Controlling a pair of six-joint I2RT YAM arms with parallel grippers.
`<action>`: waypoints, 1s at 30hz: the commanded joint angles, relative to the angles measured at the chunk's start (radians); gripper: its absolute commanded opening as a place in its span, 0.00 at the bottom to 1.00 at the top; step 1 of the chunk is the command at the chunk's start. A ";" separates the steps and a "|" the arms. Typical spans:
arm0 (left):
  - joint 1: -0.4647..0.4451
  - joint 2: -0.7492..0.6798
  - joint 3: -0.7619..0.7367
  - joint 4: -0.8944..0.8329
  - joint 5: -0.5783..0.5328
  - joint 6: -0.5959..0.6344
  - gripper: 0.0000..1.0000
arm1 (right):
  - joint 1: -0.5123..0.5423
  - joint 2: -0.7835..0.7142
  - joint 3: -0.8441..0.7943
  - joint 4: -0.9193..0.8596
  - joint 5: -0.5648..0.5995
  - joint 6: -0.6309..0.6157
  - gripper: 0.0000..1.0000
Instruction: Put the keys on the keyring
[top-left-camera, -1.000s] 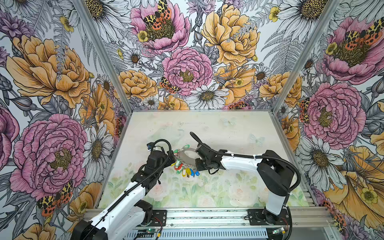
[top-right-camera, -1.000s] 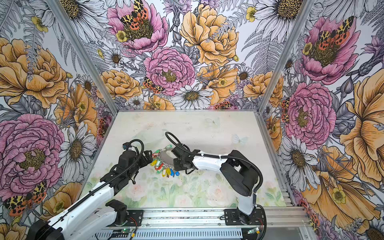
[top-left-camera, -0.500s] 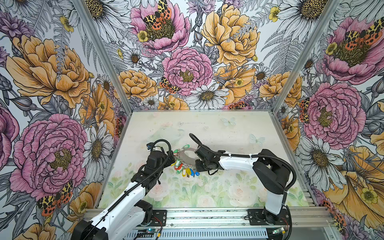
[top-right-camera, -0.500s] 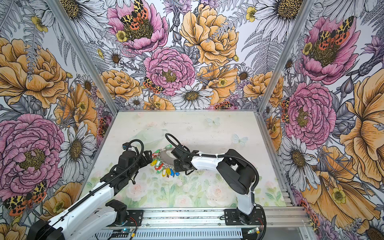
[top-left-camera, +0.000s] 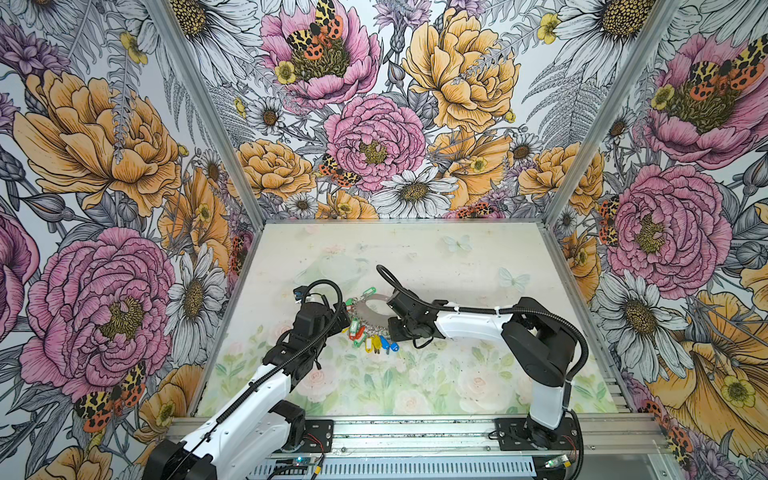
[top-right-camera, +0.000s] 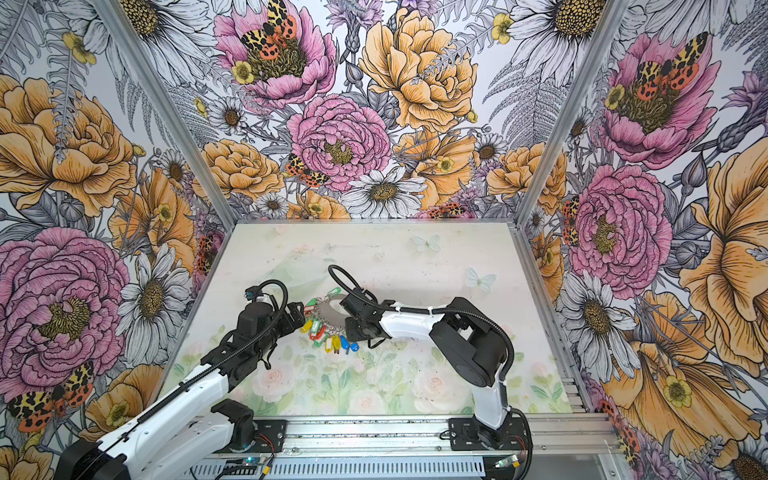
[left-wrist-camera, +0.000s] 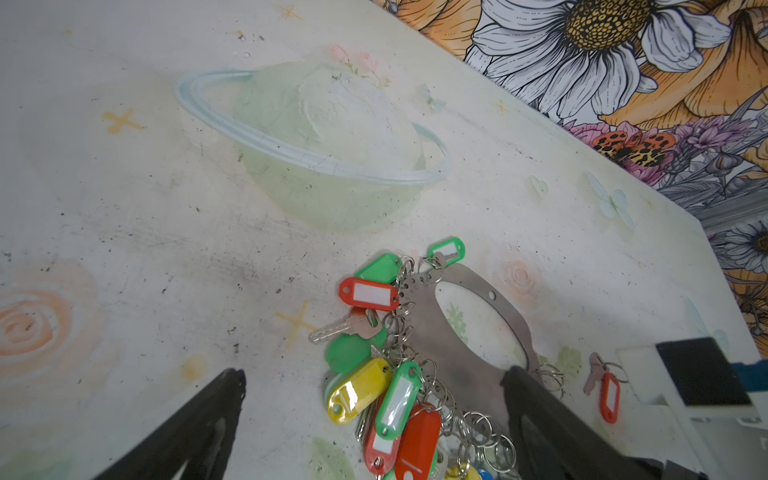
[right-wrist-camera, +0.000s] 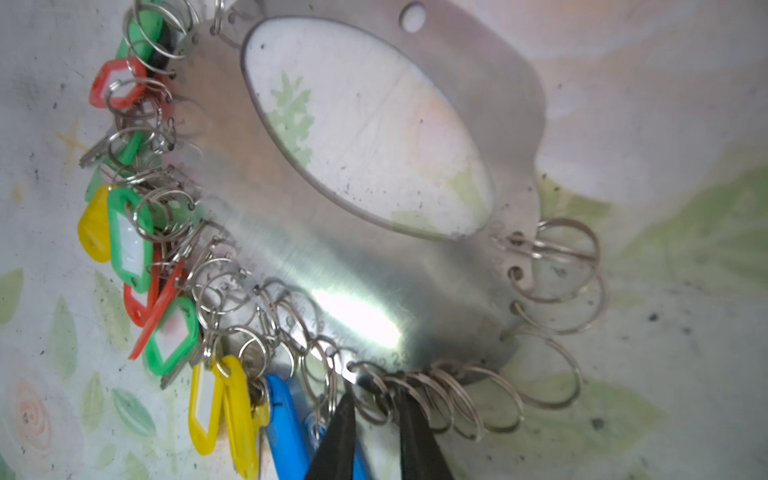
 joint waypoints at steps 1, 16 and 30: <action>0.008 -0.009 -0.012 0.016 0.004 0.008 0.99 | 0.003 0.025 0.014 -0.004 0.027 -0.007 0.19; 0.009 0.016 -0.013 0.032 0.008 0.007 0.99 | 0.019 -0.013 0.038 -0.005 0.043 -0.046 0.17; 0.009 0.020 -0.016 0.035 0.007 0.008 0.99 | 0.019 -0.001 0.038 -0.004 0.043 -0.048 0.17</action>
